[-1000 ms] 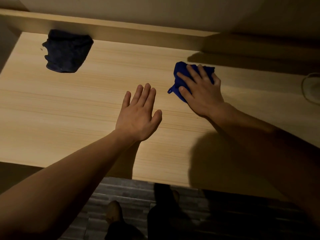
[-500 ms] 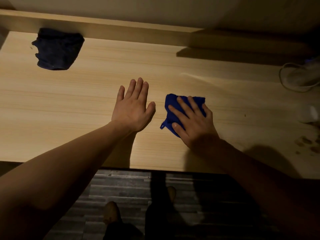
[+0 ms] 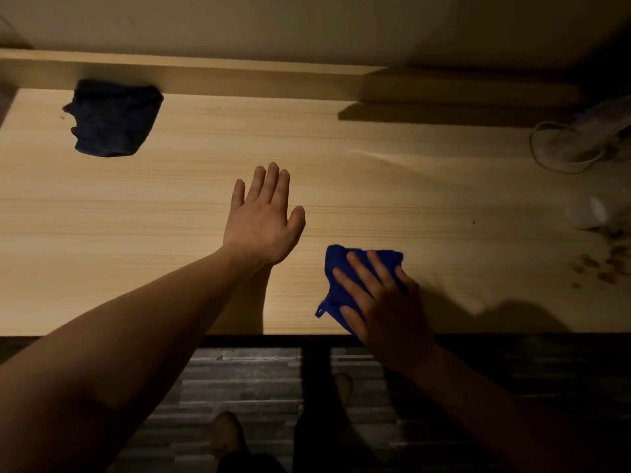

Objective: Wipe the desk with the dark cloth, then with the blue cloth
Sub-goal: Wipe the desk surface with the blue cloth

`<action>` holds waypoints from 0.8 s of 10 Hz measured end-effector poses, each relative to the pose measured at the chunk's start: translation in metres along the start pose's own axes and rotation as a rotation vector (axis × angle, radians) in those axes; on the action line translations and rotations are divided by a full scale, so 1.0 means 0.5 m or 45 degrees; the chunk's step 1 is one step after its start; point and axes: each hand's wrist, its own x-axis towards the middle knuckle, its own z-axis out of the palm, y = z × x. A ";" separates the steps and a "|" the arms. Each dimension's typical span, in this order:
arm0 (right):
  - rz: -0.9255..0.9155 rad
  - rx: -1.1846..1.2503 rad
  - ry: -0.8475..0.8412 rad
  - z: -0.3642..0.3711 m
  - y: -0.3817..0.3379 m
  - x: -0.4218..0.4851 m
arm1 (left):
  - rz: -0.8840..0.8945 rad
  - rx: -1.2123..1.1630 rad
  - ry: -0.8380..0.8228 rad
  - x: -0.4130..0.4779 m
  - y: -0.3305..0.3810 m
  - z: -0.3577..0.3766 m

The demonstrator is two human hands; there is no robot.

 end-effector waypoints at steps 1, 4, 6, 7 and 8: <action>-0.044 0.023 0.048 -0.001 -0.010 -0.033 | -0.001 -0.009 0.001 0.001 0.000 -0.002; 0.002 0.729 0.075 -0.050 0.006 -0.055 | -0.004 -0.014 0.012 0.004 -0.002 0.005; 0.061 0.586 0.199 -0.145 0.122 0.142 | -0.005 -0.030 0.019 0.004 0.000 0.007; 0.167 0.446 0.095 -0.165 0.187 0.278 | -0.022 -0.029 0.019 0.005 0.001 0.008; 0.152 0.278 0.093 -0.153 0.238 0.416 | -0.030 -0.021 0.029 0.006 0.003 0.009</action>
